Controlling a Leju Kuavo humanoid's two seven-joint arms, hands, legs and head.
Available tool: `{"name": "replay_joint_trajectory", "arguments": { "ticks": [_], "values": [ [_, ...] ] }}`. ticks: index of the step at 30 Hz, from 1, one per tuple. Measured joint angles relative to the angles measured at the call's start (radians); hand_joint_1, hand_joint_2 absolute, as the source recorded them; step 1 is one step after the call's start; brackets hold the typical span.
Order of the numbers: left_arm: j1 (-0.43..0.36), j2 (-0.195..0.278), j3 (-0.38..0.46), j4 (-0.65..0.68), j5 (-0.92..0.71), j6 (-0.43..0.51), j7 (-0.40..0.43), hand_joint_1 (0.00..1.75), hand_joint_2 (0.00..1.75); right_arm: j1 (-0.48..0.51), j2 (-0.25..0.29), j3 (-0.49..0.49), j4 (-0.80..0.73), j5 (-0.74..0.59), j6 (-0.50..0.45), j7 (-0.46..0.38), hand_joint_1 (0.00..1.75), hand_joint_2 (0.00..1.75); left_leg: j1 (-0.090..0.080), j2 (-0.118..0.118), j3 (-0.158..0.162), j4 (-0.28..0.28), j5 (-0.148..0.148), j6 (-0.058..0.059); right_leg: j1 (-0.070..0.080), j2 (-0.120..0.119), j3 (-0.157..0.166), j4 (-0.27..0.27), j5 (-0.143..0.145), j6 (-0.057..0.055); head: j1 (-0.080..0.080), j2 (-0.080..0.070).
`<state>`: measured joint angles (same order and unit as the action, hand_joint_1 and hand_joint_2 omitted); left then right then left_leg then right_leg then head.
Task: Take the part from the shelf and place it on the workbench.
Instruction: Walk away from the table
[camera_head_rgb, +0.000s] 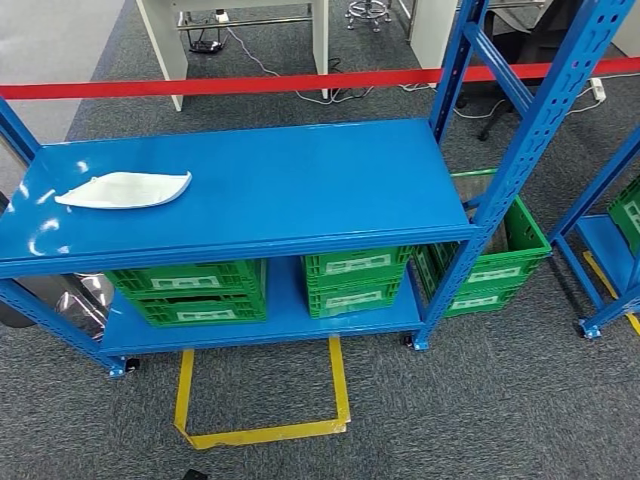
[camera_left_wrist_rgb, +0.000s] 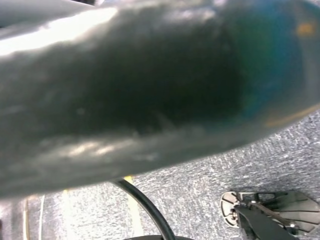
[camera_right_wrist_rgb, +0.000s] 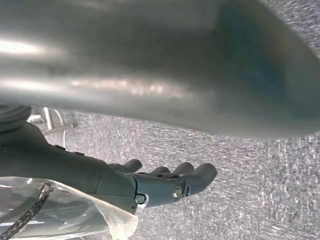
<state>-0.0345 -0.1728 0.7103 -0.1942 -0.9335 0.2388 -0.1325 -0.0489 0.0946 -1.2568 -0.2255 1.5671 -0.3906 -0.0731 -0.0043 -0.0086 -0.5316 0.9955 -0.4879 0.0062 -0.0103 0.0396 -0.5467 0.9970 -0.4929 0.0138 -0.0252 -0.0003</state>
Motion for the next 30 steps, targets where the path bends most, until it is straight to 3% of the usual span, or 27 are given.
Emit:
{"name": "replay_joint_trajectory", "arguments": {
  "ticks": [14, 17, 20, 22, 24, 25, 26, 27, 30],
  "values": [
    [0.001, 0.002, 0.001, 0.0, -0.006, 0.0, -0.001, 0.0, 0.0, 0.015, 0.001, 0.021, 0.0, 0.003, 0.01, -0.011, 0.0, 0.0, -0.003, 0.0, -0.004, 0.005, -0.002, 0.004, -0.003, 0.0, 0.0, -0.001, 0.002, 0.004, 0.0, 0.0],
    [0.001, 0.002, 0.003, 0.0, -0.006, 0.001, 0.001, 0.0, 0.0, 0.017, 0.007, 0.026, 0.0, 0.001, 0.01, -0.01, 0.0, 0.0, -0.005, 0.0, -0.005, 0.008, -0.003, 0.009, -0.005, 0.0, 0.0, -0.002, 0.003, 0.009, 0.0, 0.0],
    [0.001, 0.002, 0.006, 0.0, -0.006, 0.002, 0.001, 0.0, 0.0, 0.017, 0.011, 0.028, 0.0, 0.001, 0.009, -0.011, 0.0, 0.0, -0.003, 0.002, -0.003, -0.004, 0.006, 0.022, -0.006, -0.004, -0.004, 0.0, 0.0, 0.018, 0.0, 0.0],
    [0.001, 0.002, 0.007, 0.0, -0.007, 0.002, 0.001, 0.0, 0.0, 0.017, 0.011, 0.03, 0.0, 0.002, 0.008, -0.012, 0.0, 0.0, 0.002, 0.004, 0.0, -0.018, 0.017, 0.032, -0.006, -0.017, -0.033, 0.059, -0.041, 0.022, 0.004, 0.0],
    [0.003, 0.001, 0.007, 0.0, -0.008, 0.003, 0.001, 0.0, 0.0, 0.017, 0.012, 0.032, 0.0, 0.002, 0.008, -0.012, 0.0, 0.0, 0.003, 0.007, -0.004, -0.019, 0.019, 0.035, -0.008, -0.028, -0.093, 0.192, -0.111, 0.027, 0.007, 0.0],
    [0.005, 0.001, 0.008, 0.0, -0.008, 0.003, 0.001, 0.0, 0.0, 0.018, 0.012, 0.033, 0.0, 0.002, 0.008, -0.011, 0.0, 0.0, 0.003, 0.009, -0.005, -0.019, 0.019, 0.035, -0.009, -0.029, -0.12, 0.253, -0.134, 0.03, 0.007, 0.0],
    [0.006, 0.001, 0.008, 0.0, -0.008, 0.003, 0.001, 0.0, 0.0, 0.019, 0.012, 0.033, 0.0, 0.002, 0.008, -0.011, 0.0, 0.0, 0.003, 0.01, -0.006, -0.018, 0.02, 0.034, -0.011, -0.03, -0.132, 0.285, -0.14, 0.032, 0.007, 0.0],
    [0.007, 0.0, 0.008, 0.0, -0.009, 0.003, 0.001, 0.0, 0.0, 0.02, 0.013, 0.033, 0.0, 0.002, 0.008, -0.01, 0.0, 0.0, 0.004, 0.01, -0.007, -0.016, 0.019, 0.032, -0.012, -0.031, -0.124, 0.273, -0.123, 0.034, 0.007, 0.0],
    [0.007, 0.0, 0.009, 0.0, -0.009, 0.003, 0.001, 0.0, 0.0, 0.019, 0.014, 0.034, -0.001, 0.001, 0.008, -0.01, 0.0, 0.0, 0.009, 0.009, -0.008, -0.002, 0.011, 0.015, -0.016, -0.031, -0.02, 0.076, -0.04, 0.037, 0.008, 0.0]
  ]
}}
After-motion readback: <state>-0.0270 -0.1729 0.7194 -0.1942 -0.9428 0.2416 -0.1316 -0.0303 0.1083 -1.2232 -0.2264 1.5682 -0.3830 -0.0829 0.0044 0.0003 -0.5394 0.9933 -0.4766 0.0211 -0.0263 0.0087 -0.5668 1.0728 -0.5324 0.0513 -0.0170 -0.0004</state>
